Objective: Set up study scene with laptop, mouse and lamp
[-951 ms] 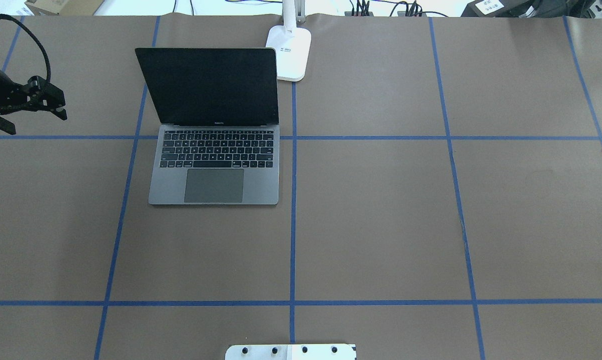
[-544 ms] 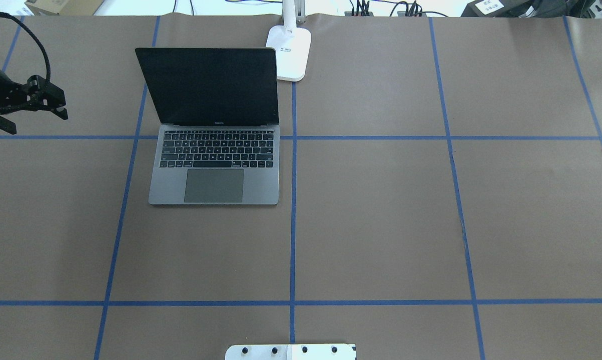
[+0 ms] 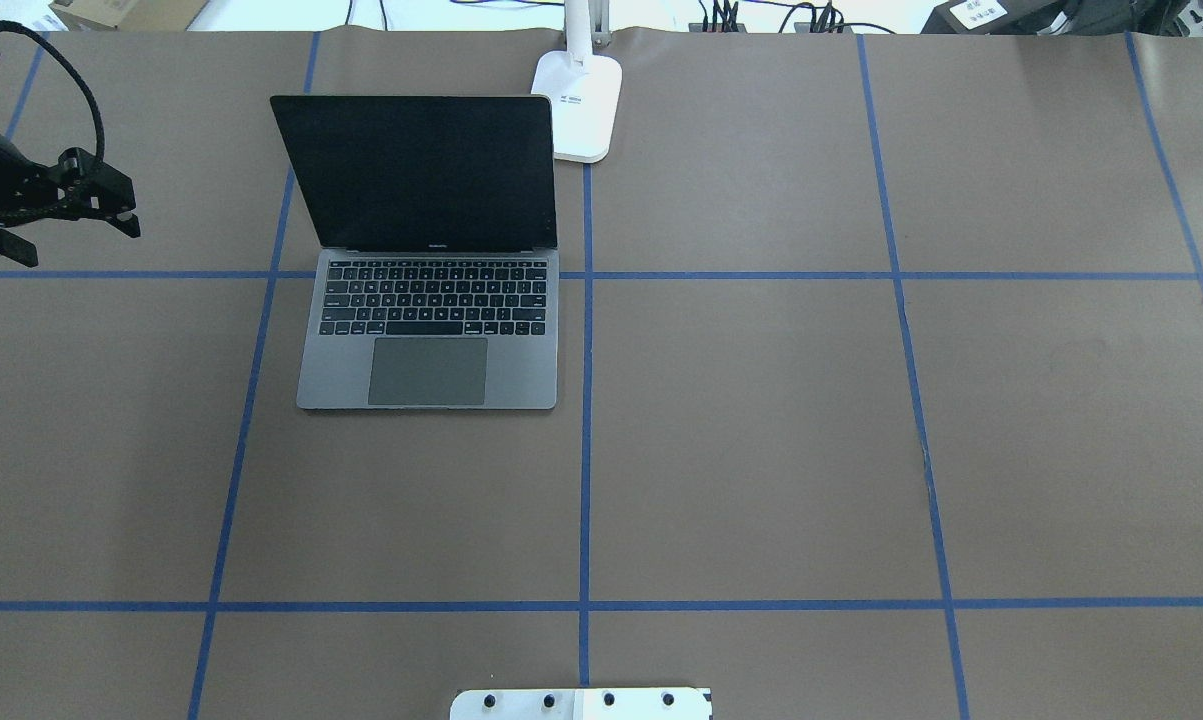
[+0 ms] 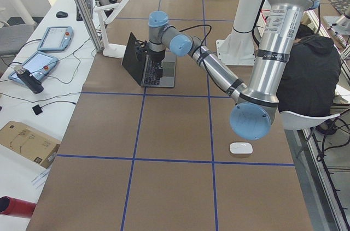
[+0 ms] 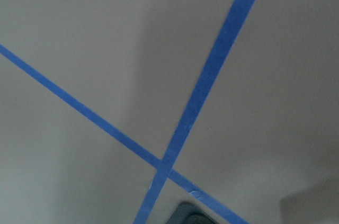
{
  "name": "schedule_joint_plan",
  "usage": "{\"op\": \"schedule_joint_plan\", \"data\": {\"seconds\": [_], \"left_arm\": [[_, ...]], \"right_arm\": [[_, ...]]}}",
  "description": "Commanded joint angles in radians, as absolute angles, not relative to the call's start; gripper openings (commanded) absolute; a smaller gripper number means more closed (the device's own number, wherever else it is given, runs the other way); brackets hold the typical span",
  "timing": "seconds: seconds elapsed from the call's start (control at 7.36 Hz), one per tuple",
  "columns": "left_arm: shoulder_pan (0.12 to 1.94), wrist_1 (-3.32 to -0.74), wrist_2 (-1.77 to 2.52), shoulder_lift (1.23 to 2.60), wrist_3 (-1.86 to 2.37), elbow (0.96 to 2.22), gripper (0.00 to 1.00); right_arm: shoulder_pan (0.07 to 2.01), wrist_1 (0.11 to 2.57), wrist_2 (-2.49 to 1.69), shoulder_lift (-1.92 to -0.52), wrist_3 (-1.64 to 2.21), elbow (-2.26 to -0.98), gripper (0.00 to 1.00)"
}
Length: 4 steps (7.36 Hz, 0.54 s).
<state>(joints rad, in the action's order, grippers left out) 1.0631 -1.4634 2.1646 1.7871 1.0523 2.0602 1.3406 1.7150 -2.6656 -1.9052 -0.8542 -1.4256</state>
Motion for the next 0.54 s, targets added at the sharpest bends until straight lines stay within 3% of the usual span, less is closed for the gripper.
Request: {"op": "schedule_joint_plan", "data": {"seconds": [0.0, 0.41], "left_arm": [[1.063, -1.463, 2.163, 1.79, 1.052, 2.06, 1.0], [1.063, -1.463, 2.16, 1.787, 1.052, 2.069, 1.0]], "right_arm": [[1.339, 1.713, -2.661, -1.907, -0.882, -1.399, 1.0], [1.339, 1.715, -2.658, -1.907, -0.891, -1.384, 1.0]]}}
